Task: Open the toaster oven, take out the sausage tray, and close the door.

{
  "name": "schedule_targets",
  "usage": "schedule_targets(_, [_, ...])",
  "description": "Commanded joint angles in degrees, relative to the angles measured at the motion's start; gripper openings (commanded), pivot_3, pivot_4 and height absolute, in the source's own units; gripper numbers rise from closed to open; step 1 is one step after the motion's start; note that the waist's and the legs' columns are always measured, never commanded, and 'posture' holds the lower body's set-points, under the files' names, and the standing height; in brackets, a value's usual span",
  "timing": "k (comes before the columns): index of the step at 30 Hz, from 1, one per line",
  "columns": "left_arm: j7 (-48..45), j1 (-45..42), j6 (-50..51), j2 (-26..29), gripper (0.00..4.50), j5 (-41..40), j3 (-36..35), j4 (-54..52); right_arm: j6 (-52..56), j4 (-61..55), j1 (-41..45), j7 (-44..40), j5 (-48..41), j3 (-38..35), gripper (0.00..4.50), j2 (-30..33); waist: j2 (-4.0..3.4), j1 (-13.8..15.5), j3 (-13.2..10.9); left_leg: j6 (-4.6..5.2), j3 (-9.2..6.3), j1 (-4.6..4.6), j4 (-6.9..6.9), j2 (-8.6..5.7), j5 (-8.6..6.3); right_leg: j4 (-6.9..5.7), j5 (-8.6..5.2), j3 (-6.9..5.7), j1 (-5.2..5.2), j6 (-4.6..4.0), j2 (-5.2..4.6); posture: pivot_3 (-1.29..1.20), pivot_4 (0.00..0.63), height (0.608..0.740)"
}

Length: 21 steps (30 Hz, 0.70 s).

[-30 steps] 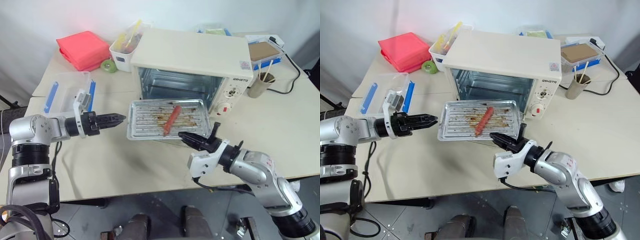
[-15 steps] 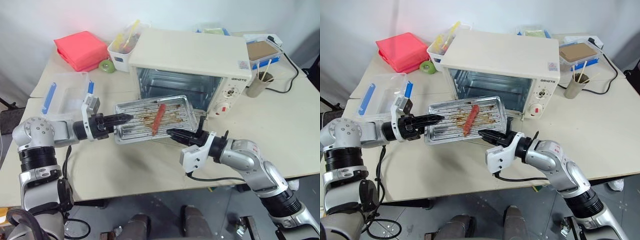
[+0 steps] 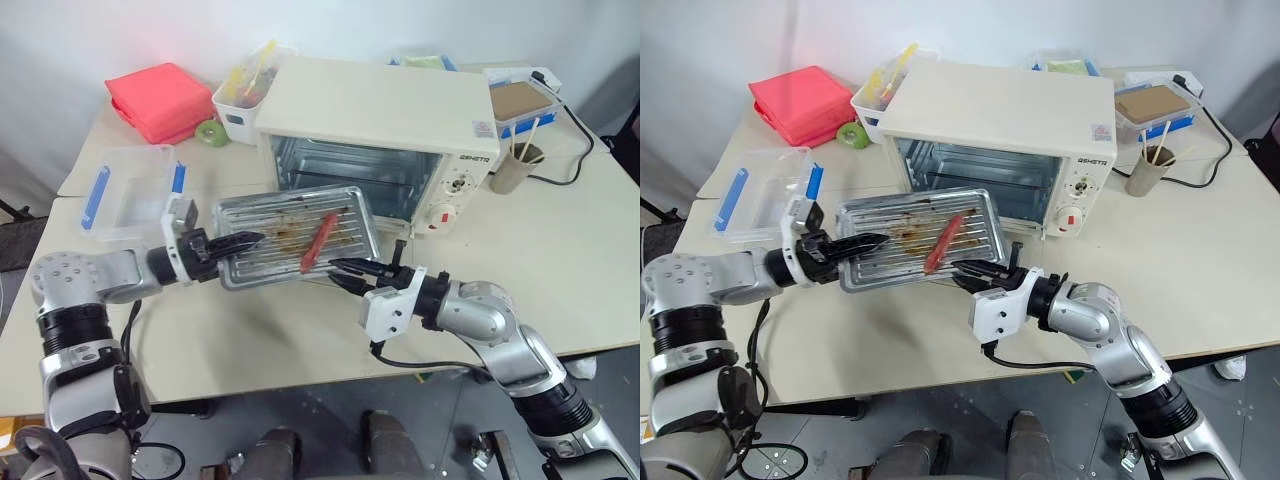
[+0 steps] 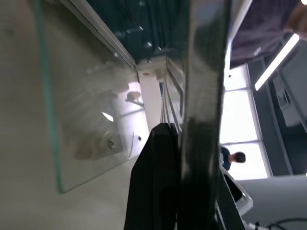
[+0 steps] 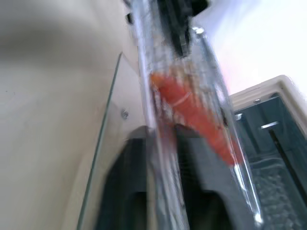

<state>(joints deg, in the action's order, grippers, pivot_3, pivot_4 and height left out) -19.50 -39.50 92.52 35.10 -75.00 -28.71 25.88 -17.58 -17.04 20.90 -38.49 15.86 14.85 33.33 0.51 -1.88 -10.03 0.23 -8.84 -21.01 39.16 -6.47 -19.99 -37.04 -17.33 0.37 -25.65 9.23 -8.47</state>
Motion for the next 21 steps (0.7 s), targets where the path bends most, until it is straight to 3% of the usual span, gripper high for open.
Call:
schedule_targets(1, [1.76, 7.42, -0.02, 5.52, 0.0, -11.79, -2.55, 0.58, -4.16, -2.23, -5.96, -1.72, -9.8, -8.29, 2.03, 4.51, 0.0, 0.08, 0.01, -0.01, -0.01, 0.03, -0.01, 0.0, -0.02, -0.01, 0.0, 0.0, 0.0, 0.0, 0.0, 0.0, 0.15, 0.74])
schedule_targets(7, [6.97, 18.18, -1.41, 8.44, 0.0, -22.89, -6.73, 0.23, -5.44, 1.21, -15.4, -4.63, -21.55, -18.78, 2.03, 9.72, 0.03, 0.4, 0.03, 0.18, -0.1, 0.56, -0.05, -0.31, -0.34, 0.12, 0.02, 0.17, 0.21, 0.0, -0.03, 0.0, 0.15, 0.74])
schedule_targets(10, [11.52, 25.66, -6.12, 8.6, 0.0, -30.91, -8.28, -1.98, -4.98, 5.44, -19.79, -7.95, -27.2, -22.47, 1.49, 10.92, 0.04, 0.48, 0.05, 0.19, -0.14, 0.79, -0.05, -0.33, -0.35, 0.18, 0.09, 0.26, 0.28, -0.06, -0.02, 0.0, 0.15, 0.74])
schedule_targets(12, [14.41, 30.25, -10.13, 7.82, 0.0, -36.45, -9.03, -4.79, -2.88, 7.66, -21.44, -9.45, -30.32, -23.68, 0.77, 10.86, 0.04, 0.48, 0.05, 0.21, -0.12, 0.83, -0.09, -0.33, -0.38, 0.13, 0.09, 0.43, 0.26, -0.06, 0.0, 0.0, 0.15, 0.74])
schedule_targets(14, [15.23, 33.52, -12.46, 5.74, 0.0, -38.0, -11.09, -7.58, -0.72, 10.24, -22.56, -11.23, -32.42, -23.89, 0.15, 10.76, 0.04, 0.5, 0.05, 0.22, -0.12, 0.83, -0.09, -0.32, -0.4, 0.16, 0.09, 0.48, 0.24, -0.06, 0.03, 0.0, 0.15, 0.74])
schedule_targets(15, [15.38, 34.54, -13.19, 4.77, 0.0, -38.0, -11.93, -8.73, 0.26, 11.06, -22.98, -12.23, -33.32, -23.78, 0.07, 10.79, 0.03, 0.5, 0.05, 0.22, -0.09, 0.84, -0.09, -0.33, -0.4, 0.19, 0.09, 0.5, 0.23, -0.06, 0.03, 0.0, 0.15, 0.74])
schedule_targets(21, [18.91, 40.42, -21.34, -10.01, 0.0, -38.0, -20.03, -21.33, 2.25, 19.88, -20.18, -15.45, -34.52, -21.93, 0.07, 8.26, 0.0, 0.78, 0.1, 0.24, 0.04, 0.88, -0.06, -0.37, -0.42, 0.3, 0.1, 0.65, 0.23, -0.07, 0.02, 0.0, 0.15, 0.74])
